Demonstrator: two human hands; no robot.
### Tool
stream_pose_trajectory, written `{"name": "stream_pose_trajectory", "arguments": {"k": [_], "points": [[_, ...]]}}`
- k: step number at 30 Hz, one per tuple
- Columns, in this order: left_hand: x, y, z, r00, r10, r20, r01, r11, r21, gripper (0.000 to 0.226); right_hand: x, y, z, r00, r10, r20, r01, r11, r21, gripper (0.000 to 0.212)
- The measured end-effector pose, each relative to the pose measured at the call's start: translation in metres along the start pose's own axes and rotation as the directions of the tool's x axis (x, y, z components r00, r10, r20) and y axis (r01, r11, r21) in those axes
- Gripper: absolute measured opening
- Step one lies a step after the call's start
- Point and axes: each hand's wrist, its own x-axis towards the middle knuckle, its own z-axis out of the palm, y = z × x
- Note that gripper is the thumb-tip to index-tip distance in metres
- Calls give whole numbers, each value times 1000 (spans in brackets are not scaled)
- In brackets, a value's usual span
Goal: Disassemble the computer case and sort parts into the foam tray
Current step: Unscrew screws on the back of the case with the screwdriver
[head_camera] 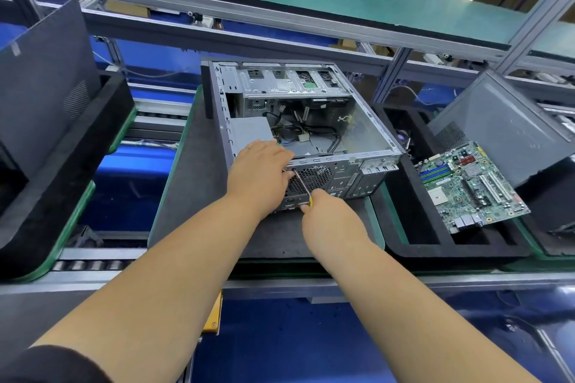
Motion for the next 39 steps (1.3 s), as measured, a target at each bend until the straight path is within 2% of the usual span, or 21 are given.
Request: {"name": "stream_pose_trajectory", "arguments": {"k": [1, 3, 5, 7, 9, 10, 11, 13, 14, 16, 22, 24, 25, 28, 30, 31, 32, 33, 35, 37, 39], "points": [[0, 0, 0, 1000, -1, 2, 1, 1000, -3, 33, 0, -4, 0, 1000, 7, -21, -9, 997, -79, 6], [1, 0, 1, 1000, 1, 9, -1, 1000, 0, 34, -1, -10, -1, 999, 33, -36, -40, 978, -207, 14], [1, -1, 1, 1000, -2, 21, 2, 1000, 2, 35, 1, -11, -3, 1000, 23, -19, -27, 976, -215, 14], [1, -1, 1, 1000, -3, 24, 3, 1000, 2, 35, 2, -9, -9, 1000, 3, 23, -1, 997, -83, 10], [0, -1, 0, 1000, -2, 11, 3, 1000, -3, 35, 1, 0, -12, 990, 64, 128, -94, 964, 250, 23], [0, 0, -1, 1000, 0, 6, 0, 1000, -5, 35, 1, 4, -13, 965, 119, 235, -224, 840, 495, 24], [0, 0, -1, 1000, 4, 3, -4, 1000, -3, 34, 1, 9, -14, 916, 141, 375, -375, 631, 679, 26], [0, -1, -2, 1000, 16, 5, -16, 1000, 1, 33, 1, 19, -17, 802, 47, 595, -590, 221, 777, 34], [1, -1, -2, 1000, 19, 4, -19, 1000, 1, 33, 1, 23, -18, 768, -21, 640, -636, 89, 767, 37], [1, 0, -1, 1000, 14, -3, -14, 1000, -7, 32, 1, 29, -15, 759, -100, 643, -647, -11, 762, 39], [0, 0, 0, 1000, 12, -15, -12, 1000, 2, 29, -3, 23, -1, 769, -258, 585, -627, -130, 768, 32], [0, 0, 1, 1000, 8, -14, -8, 1000, 3, 28, -3, 20, 1, 798, -201, 568, -589, -57, 806, 34], [0, -1, 1, 1000, 8, -17, -8, 1000, 3, 28, -3, 19, 1, 825, -146, 546, -549, 21, 836, 34], [0, -1, 2, 999, 12, -32, -12, 1000, 6, 28, -4, 13, 3, 916, 33, 399, -379, 393, 838, 33], [0, -1, 2, 999, 18, -37, -18, 1000, 11, 29, -4, 7, 0, 961, 108, 255, -255, 703, 664, 32], [0, -1, 2, 999, 20, -39, -20, 1000, 14, 29, -3, 5, -1, 979, 111, 173, -184, 846, 500, 33], [0, -1, 2, 999, 21, -41, -20, 1000, 14, 29, -3, 4, -1, 991, 89, 102, -117, 940, 320, 32], [0, -1, 2, 999, 20, -44, -19, 1000, 13, 29, -2, 3, 0, 997, 58, 50, -65, 987, 149, 29], [0, -1, 2, 999, 20, -44, -20, 1000, 8, 29, -3, 0, 2, 1000, 14, -21, -15, 996, -84, 18], [0, -1, 2, 999, 22, -33, -22, 1000, 8, 30, -3, -4, 5, 998, 12, -54, -24, 972, -232, 18], [1, -2, 2, 1000, 23, -21, -23, 1000, 8, 31, -1, -8, 4, 1000, 4, -10, -7, 955, -297, 21]]}}
